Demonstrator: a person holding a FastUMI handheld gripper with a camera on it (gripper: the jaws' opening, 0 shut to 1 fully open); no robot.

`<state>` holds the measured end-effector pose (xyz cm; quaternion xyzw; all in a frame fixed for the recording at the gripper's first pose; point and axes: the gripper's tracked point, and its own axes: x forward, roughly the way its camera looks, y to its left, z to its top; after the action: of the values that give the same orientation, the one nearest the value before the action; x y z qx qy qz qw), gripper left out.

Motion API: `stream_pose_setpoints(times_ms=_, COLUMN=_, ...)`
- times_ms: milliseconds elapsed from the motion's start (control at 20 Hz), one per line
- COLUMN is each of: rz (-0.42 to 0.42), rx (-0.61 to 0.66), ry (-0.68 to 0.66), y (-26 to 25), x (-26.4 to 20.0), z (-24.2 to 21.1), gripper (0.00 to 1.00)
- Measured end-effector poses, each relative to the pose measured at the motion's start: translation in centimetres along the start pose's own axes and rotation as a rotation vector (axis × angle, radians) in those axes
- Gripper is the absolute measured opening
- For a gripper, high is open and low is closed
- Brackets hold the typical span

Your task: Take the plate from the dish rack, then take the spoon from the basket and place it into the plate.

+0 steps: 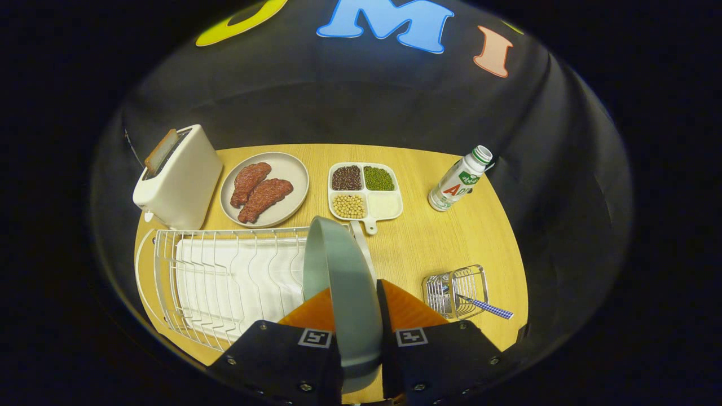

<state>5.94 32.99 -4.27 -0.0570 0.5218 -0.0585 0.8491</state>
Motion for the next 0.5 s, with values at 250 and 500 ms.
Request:
stream_pose_setpoints(times_ms=250, rz=-0.086, rx=-0.105, ry=-0.124, y=-0.3, x=-1.6, z=3.0, gripper=0.27)
stream_pose_setpoints(times_ms=500, rz=0.025, rx=-0.077, ry=-0.168, y=-1.4, x=-5.5, z=3.2, gripper=0.27)
